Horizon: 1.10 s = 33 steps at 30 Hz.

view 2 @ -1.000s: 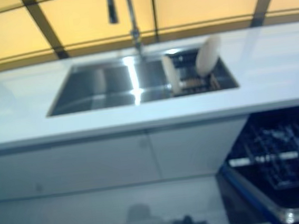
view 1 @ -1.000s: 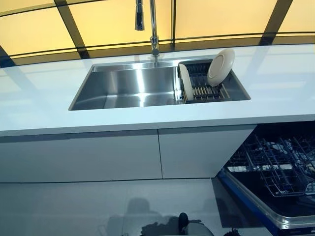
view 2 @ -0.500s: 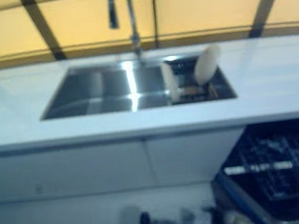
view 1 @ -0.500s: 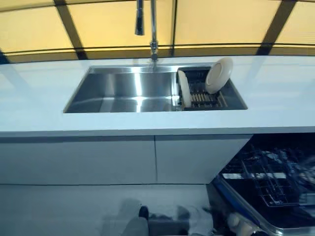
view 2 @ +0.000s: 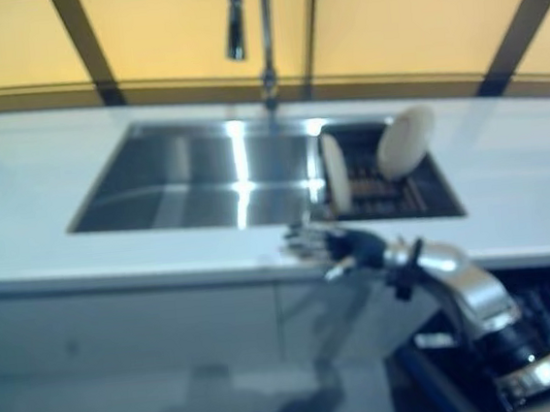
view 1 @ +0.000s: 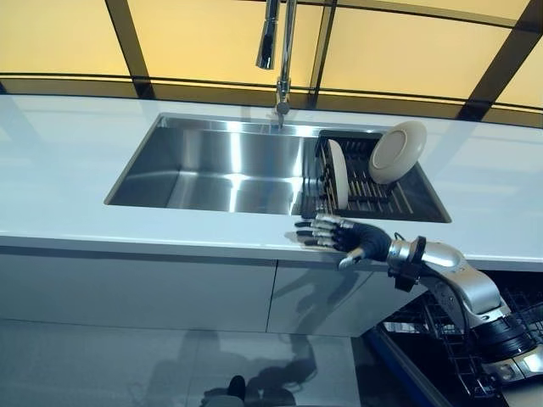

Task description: Take plates into dishwasher

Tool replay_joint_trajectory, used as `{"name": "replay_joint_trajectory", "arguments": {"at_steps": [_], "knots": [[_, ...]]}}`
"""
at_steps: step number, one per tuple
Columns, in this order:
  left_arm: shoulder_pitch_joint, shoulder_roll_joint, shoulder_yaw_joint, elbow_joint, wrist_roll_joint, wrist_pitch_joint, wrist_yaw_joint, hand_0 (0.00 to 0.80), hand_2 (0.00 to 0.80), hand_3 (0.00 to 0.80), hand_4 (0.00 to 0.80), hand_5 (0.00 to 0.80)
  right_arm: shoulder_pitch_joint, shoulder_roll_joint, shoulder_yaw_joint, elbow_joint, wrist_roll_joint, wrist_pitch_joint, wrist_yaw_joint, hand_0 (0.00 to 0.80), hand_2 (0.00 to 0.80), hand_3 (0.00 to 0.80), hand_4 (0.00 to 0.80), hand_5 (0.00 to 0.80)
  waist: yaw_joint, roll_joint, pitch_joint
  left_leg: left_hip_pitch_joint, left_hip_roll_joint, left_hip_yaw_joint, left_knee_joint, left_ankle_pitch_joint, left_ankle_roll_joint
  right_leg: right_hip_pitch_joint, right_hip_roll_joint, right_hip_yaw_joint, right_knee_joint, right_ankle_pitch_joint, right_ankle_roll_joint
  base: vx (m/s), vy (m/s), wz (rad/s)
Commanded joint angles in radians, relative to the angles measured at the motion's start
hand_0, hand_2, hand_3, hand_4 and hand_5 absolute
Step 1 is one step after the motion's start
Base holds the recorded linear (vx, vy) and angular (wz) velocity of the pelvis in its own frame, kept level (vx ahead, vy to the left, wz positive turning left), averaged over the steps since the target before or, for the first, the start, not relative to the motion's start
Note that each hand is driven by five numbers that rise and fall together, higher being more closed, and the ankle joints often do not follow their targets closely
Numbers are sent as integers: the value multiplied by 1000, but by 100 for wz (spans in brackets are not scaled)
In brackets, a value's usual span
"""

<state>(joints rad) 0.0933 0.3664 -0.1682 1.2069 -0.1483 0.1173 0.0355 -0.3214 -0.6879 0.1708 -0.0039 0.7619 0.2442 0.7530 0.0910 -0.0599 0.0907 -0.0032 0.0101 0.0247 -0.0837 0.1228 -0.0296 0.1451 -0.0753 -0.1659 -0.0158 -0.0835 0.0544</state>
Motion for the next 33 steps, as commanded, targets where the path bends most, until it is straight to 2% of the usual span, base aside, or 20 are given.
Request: {"name": "replay_joint_trajectory", "arguments": {"at_steps": [1,3,4,7,12,15,16,20,22,25,27,28,30,31,33], "knots": [[-24,11,27,48,61,-10,-21,0,0,0,0,0,-94,18,-124,49,159,-41,-90,0,0,0,0,0,-16,-6,-17,-21,39,27,62,-63,-11,13,-33,38,33,38,45,59,-16,-2],[-26,15,28,49,69,-8,-25,0,0,0,0,0,-107,5,-155,75,180,-58,-146,0,0,0,0,0,-16,-6,-21,-19,38,28,63,-68,-11,17,-33,36,31,37,46,21,-7,-1],[-29,18,29,51,78,-4,-30,0,0,0,0,0,-130,-18,-200,129,223,-97,-197,0,0,0,0,0,-19,-6,-25,-16,38,27,64,-72,-11,19,-33,36,32,33,44,0,0,0],[-39,24,18,52,75,5,-37,0,0,0,0,0,-189,-78,-259,200,288,-145,-316,0,0,0,0,0,-20,-4,-30,-10,36,24,67,-79,-12,22,-33,33,36,30,42,12,3,0],[-57,24,-1,60,67,20,-42,0,0,0,0,0,-312,-187,-351,345,323,-216,-694,0,0,0,0,0,-26,4,-39,10,35,21,70,-95,-13,26,-33,32,45,23,37,42,26,-1],[-66,26,-10,56,48,32,-35,0,0,0,0,0,-358,-232,-353,375,313,-256,-825,0,0,0,0,0,-29,8,-42,19,34,16,60,-91,-13,24,-31,33,47,25,37,24,3,-2],[-75,30,-20,47,38,49,-30,0,0,0,0,0,-401,-268,-352,408,295,-287,-937,0,0,0,0,0,-31,11,-42,21,36,18,53,-79,-13,18,-29,33,46,35,36,0,0,0],[-96,37,-49,39,7,86,-11,0,0,0,0,0,-515,-353,-291,520,163,-354,-1162,0,0,0,0,0,-24,7,-45,30,40,12,32,-72,-21,24,-19,30,39,25,29,11,-62,-3],[-106,37,-60,42,1,98,-12,0,0,0,0,0,-601,-387,-239,594,76,-359,-1205,0,0,0,0,0,-15,2,-44,20,43,0,42,-69,-29,21,-11,27,36,23,18,-15,-67,-5],[-103,21,-76,26,4,109,-17,0,0,0,0,0,-729,-427,-98,645,-22,-297,-1193,0,0,0,0,0,-4,-10,-29,-12,52,-5,122,-79,-47,13,-10,10,38,28,-3,-20,-21,-8],[-103,8,-81,18,12,107,-21,0,0,0,0,0,-786,-447,-18,665,-56,-261,-1195,0,0,0,0,0,8,-17,-10,-67,36,-12,212,-99,-56,23,-17,1,46,26,-11,40,17,-5],[-104,6,-81,13,17,111,-24,0,0,0,0,0,-795,-449,-6,671,-56,-254,-1192,0,0,0,0,0,12,-15,-8,-78,36,-10,208,-95,-59,31,-17,-2,45,24,-9,130,100,11],[-103,4,-88,-1,36,120,-35,0,0,0,0,0,-813,-439,18,691,-41,-208,-1134,0,0,0,0,0,27,-2,0,-93,51,12,125,-29,-73,60,-15,-17,34,18,5,156,153,23],[-103,4,-89,-3,39,120,-37,0,0,0,0,0,-813,-436,19,692,-38,-197,-1118,0,0,0,0,0,29,-1,2,-93,51,14,118,-23,-73,63,-17,-18,32,18,7,131,138,21],[-99,9,-95,-13,18,113,-34,0,0,0,0,0,-802,-423,29,700,-15,-125,-1079,0,0,0,0,0,32,-1,4,-78,33,12,106,-33,-54,66,-35,-21,29,28,19,151,170,11]]}}
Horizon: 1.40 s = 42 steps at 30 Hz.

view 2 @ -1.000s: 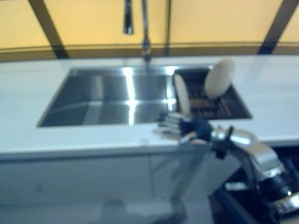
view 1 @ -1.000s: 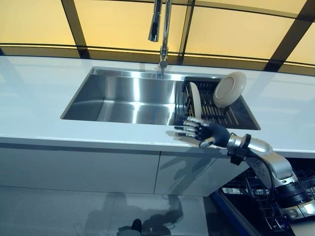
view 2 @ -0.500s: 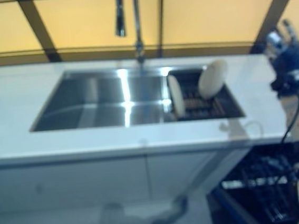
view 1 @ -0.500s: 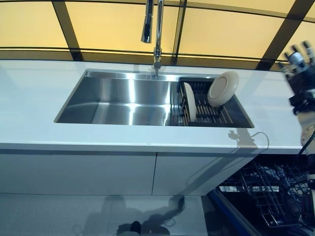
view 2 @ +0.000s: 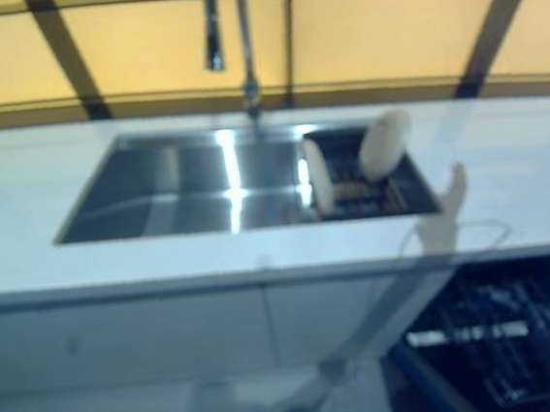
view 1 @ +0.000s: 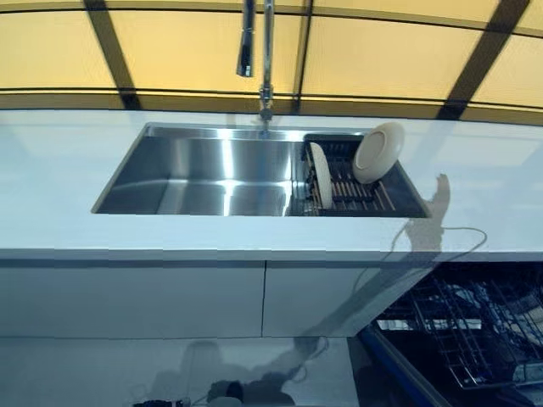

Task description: Take plates into dishwasher

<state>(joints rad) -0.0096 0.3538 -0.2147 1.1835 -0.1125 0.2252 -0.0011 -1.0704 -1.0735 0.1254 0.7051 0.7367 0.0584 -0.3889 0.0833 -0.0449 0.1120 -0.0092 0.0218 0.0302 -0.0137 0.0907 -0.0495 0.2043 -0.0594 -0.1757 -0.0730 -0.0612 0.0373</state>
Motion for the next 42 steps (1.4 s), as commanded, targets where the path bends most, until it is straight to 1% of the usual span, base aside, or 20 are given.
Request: {"name": "replay_joint_trajectory", "arguments": {"at_steps": [1,2,4,6,8,9,11,13,16,18,20,23,30,32,36,37,39,40,41,42], "knots": [[6,25,-45,10,-32,0,5,0,0,0,0,0,-48,-33,78,2,26,100,83,0,0,0,0,0,40,-17,-20,-61,16,14,31,-7,-25,4,-63,-19,89,9,45,128,147,1],[6,26,-42,9,-35,0,5,0,0,0,0,0,-47,-30,78,9,27,108,90,0,0,0,0,0,41,-17,-21,-57,14,21,31,-10,-22,3,-69,-23,92,10,48,115,174,3],[-9,46,-33,7,-64,5,9,0,0,0,0,0,-54,-1,87,55,68,195,105,0,0,0,0,0,42,-16,-26,-41,-1,57,24,-25,11,-14,-96,-47,146,0,61,98,182,-5],[-33,67,-42,10,-55,14,1,0,0,0,0,0,-45,4,88,83,64,267,100,0,0,0,0,0,33,-15,-23,-36,-28,67,24,-25,45,-67,-122,-51,323,67,79,91,187,-13],[-45,74,-57,21,-54,13,7,0,0,0,0,0,-40,7,100,116,64,298,96,0,0,0,0,0,14,12,-8,2,-29,50,4,-24,55,-180,-126,-21,523,119,85,149,201,0],[-53,79,-61,27,-51,20,12,0,0,0,0,0,-48,14,108,142,68,299,118,0,0,0,0,0,2,21,-1,28,-29,37,-11,-25,54,-224,-114,-5,551,116,81,215,90,8],[-64,85,-65,28,-51,36,18,0,0,0,0,0,-64,33,117,168,43,333,123,0,0,0,0,0,-14,20,9,63,-28,21,-39,-25,46,-251,-93,12,479,100,77,256,-79,9],[-77,94,-66,26,-44,56,16,0,0,0,0,0,-87,34,141,193,55,357,131,0,0,0,0,0,-35,16,12,99,-22,-2,-59,-40,37,-252,-65,37,322,93,74,268,-214,9],[-91,104,-54,21,-52,76,21,0,0,0,0,0,-111,25,155,198,39,377,145,0,0,0,0,0,-79,-2,29,170,-37,-37,-68,-122,43,-352,-68,75,135,221,107,225,-221,11],[-95,110,-39,20,-54,85,28,0,0,0,0,0,-104,22,147,187,11,379,143,0,0,0,0,0,-85,-9,35,180,-28,-32,-48,-157,48,-350,-81,77,141,209,103,180,-182,22],[-92,93,-37,6,-71,94,37,0,0,0,0,0,-98,27,163,164,-16,414,118,0,0,0,0,0,-79,-16,21,159,-15,-12,-23,-145,36,-297,-63,78,110,193,91,109,-137,34],[-90,72,-55,4,-38,97,-10,0,0,0,0,0,-98,19,159,195,17,408,75,0,0,0,0,0,-72,-22,8,157,-1,3,-18,-147,28,-252,-58,71,76,182,84,133,-98,19],[-53,41,-70,68,-27,53,7,0,0,0,0,0,-112,55,169,282,-28,410,42,0,0,0,0,0,-61,-22,-12,180,18,24,-27,-152,7,-194,-69,57,41,172,90,146,-13,6],[-45,45,-68,75,-27,49,6,0,0,0,0,0,-118,71,173,288,-28,412,44,0,0,0,0,0,-58,-18,-9,191,17,38,-31,-154,8,-200,-82,35,56,174,99,108,2,-10],[-19,55,-48,71,-65,49,37,0,0,0,0,0,-142,117,193,278,-30,418,61,0,0,0,0,0,-35,-6,0,208,36,114,-35,-138,3,-208,-128,-84,122,169,117,72,-30,-26],[-20,59,-39,68,-84,51,48,0,0,0,0,0,-156,131,201,278,-52,417,72,0,0,0,0,0,-33,-6,-1,208,38,124,-24,-144,1,-202,-123,-84,104,168,111,63,-61,-63],[-31,61,-30,71,-103,53,54,0,0,0,0,0,-191,136,237,315,-80,407,128,0,0,0,0,0,-36,-15,-9,193,30,116,67,-173,-6,-199,-103,-62,97,152,82,84,-37,-63],[-35,60,-30,70,-107,49,50,0,0,0,0,0,-203,137,257,328,-96,405,149,0,0,0,0,0,-34,-20,-8,162,32,105,153,-160,-17,-194,-96,-53,98,143,66,81,-12,-28],[-41,56,-32,62,-111,47,45,0,0,0,0,0,-212,135,279,336,-98,401,161,0,0,0,0,0,-23,-23,2,92,36,69,260,-104,-38,-174,-84,-33,92,136,49,81,37,1],[-48,50,-34,45,-119,53,42,0,0,0,0,0,-214,133,293,337,-86,400,172,0,0,0,0,0,-9,-21,10,33,44,40,272,-59,-59,-146,-75,-18,75,131,45,96,109,11]]}}
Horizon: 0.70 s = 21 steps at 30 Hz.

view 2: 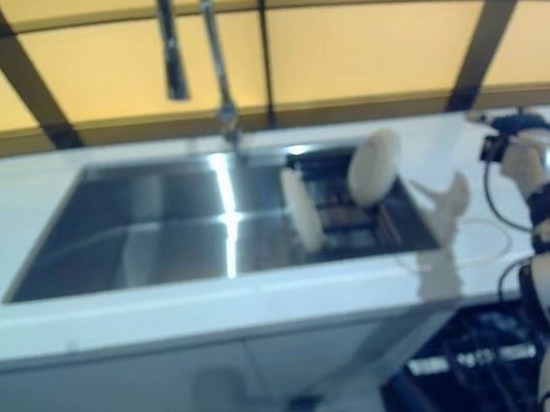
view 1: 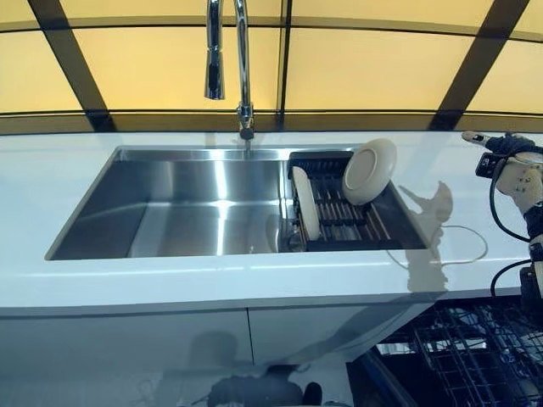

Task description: Take plates into dishwasher

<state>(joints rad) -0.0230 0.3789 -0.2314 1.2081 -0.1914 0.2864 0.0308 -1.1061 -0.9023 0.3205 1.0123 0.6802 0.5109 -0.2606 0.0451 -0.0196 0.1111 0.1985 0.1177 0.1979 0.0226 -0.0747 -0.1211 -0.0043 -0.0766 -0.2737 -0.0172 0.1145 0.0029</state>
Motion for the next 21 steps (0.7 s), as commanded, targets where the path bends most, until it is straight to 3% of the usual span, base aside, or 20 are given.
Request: {"name": "replay_joint_trajectory", "arguments": {"at_steps": [1,2,3,6,8,14,21], "knots": [[-41,21,-22,0,-34,7,5,0,0,0,0,0,-177,-38,106,23,-19,-44,66,0,0,0,0,0,40,-39,18,-201,-31,-121,175,132,-2,90,-55,82,-1,-48,86,104,170,13],[-50,18,-34,-22,-29,26,-2,0,0,0,0,0,-184,-37,109,9,13,-20,82,0,0,0,0,0,44,-40,24,-199,-13,-90,105,137,-3,105,-66,69,-23,-41,98,90,183,2],[-58,16,-44,-33,-28,36,-8,0,0,0,0,0,-186,-35,104,-4,42,-15,52,0,0,0,0,0,44,-40,27,-192,-21,-85,80,122,8,103,-78,63,-27,-31,108,66,161,-16],[-73,27,-56,-51,-31,60,-19,0,0,0,0,0,-160,-43,94,-60,-2,-1,29,0,0,0,0,0,39,-31,19,-151,-41,-105,-28,127,29,87,-104,54,-9,-20,137,81,148,-26],[-75,42,-57,-44,-40,64,-11,0,0,0,0,0,-170,-56,98,-61,-26,-24,56,0,0,0,0,0,33,-28,8,-109,-41,-87,-91,136,30,84,-112,38,-7,-11,152,101,66,-36],[-63,51,-33,6,-34,63,2,0,0,0,0,0,-224,-76,124,-53,30,-43,86,0,0,0,0,0,24,-45,-25,-94,-44,-68,-110,117,37,89,-101,26,-46,-1,153,91,-14,7],[-38,30,-36,38,-37,54,9,0,0,0,0,0,-233,-60,105,-80,152,-27,5,0,0,0,0,0,21,-52,-38,-109,-31,-52,-110,119,27,87,-84,33,-70,-11,144,62,-56,1]]}}
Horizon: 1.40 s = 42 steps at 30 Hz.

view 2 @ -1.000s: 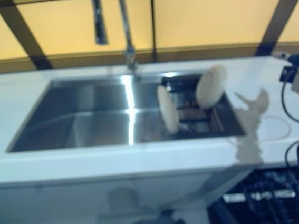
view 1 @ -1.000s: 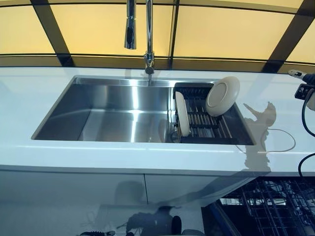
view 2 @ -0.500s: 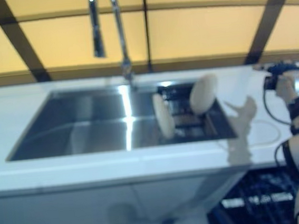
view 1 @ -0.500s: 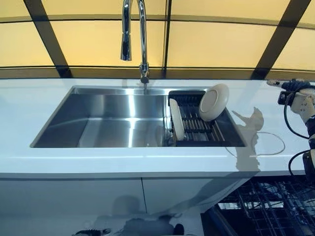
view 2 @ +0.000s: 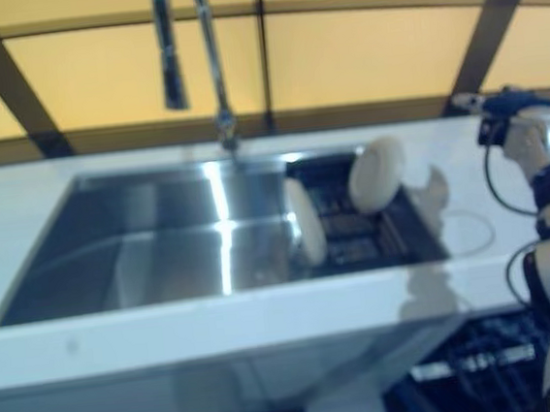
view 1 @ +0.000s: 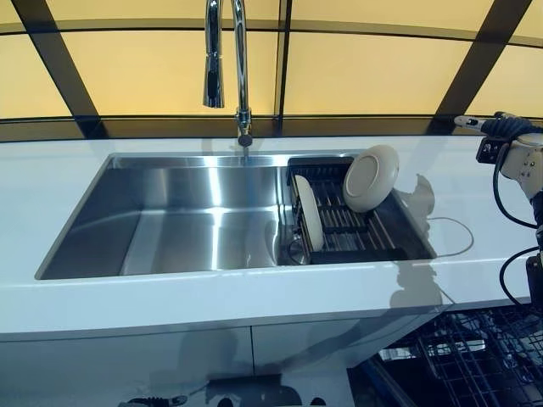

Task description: Take plates into dishwasher

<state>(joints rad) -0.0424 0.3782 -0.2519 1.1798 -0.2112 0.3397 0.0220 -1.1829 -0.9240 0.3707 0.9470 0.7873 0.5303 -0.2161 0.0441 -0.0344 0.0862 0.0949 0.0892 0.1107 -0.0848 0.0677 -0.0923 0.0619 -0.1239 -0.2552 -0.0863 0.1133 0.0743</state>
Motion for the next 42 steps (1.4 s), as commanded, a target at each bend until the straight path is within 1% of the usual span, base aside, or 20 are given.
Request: {"name": "replay_joint_trajectory", "arguments": {"at_steps": [1,4,6,8,11,17,22,28,34,42], "knots": [[-14,29,-15,67,-17,0,18,0,0,0,0,0,-153,-38,54,-24,54,-51,-39,0,0,0,0,0,22,-37,-14,-8,-1,35,-2,-21,-3,19,-35,16,-1,-11,73,51,-51,2],[-5,23,-20,70,-21,1,14,0,0,0,0,0,-145,-30,50,-64,157,-51,-55,0,0,0,0,0,20,-37,-11,-15,2,34,-2,-16,-7,16,-29,22,-1,-16,70,72,-39,0],[-8,20,-26,69,-25,-1,16,0,0,0,0,0,-139,-17,38,-85,194,-53,-75,0,0,0,0,0,18,-35,-3,-26,5,34,-2,-13,-11,7,-28,27,-1,-17,68,-1,-13,-2],[-13,20,-32,57,-32,3,16,0,0,0,0,0,-130,-9,30,-114,210,-58,-100,0,0,0,0,0,17,-33,8,-41,7,35,-2,-10,-12,-7,-27,29,-1,-18,67,-45,-21,-7],[-30,19,-36,40,-45,10,17,0,0,0,0,0,-127,-4,21,-149,204,-84,-121,0,0,0,0,0,13,-27,37,-70,10,32,-2,-4,-15,-33,-23,36,-1,-17,67,-108,-19,-9],[-40,20,-35,19,-63,16,36,0,0,0,0,0,-124,-14,31,-197,223,-90,-134,0,0,0,0,0,5,-26,83,-106,25,32,-2,13,-22,-67,-8,48,-1,-17,61,-76,-31,-2],[-46,16,-36,7,-68,19,37,0,0,0,0,0,-131,-30,42,-198,210,-78,-84,0,0,0,0,0,6,-24,98,-114,29,27,-2,19,-26,-69,-1,49,-1,-20,57,-8,-7,0],[-54,11,-49,9,-82,24,33,0,0,0,0,0,-145,-26,56,-185,189,-72,-67,0,0,0,0,0,3,-16,107,-116,28,25,-2,21,-28,-70,0,49,-1,-22,53,0,0,0],[-63,14,-49,6,-90,25,35,0,0,0,0,0,-166,-18,86,-183,99,-60,-38,0,0,0,0,0,2,-8,123,-124,24,20,-2,23,-29,-76,-1,49,-1,-23,51,-26,1,0],[-65,18,-47,6,-83,33,26,0,0,0,0,0,-182,-19,120,-173,34,-44,16,0,0,0,0,0,4,-6,125,-121,23,20,-2,23,-31,-73,-1,47,-1,-24,51,0,0,0]]}}
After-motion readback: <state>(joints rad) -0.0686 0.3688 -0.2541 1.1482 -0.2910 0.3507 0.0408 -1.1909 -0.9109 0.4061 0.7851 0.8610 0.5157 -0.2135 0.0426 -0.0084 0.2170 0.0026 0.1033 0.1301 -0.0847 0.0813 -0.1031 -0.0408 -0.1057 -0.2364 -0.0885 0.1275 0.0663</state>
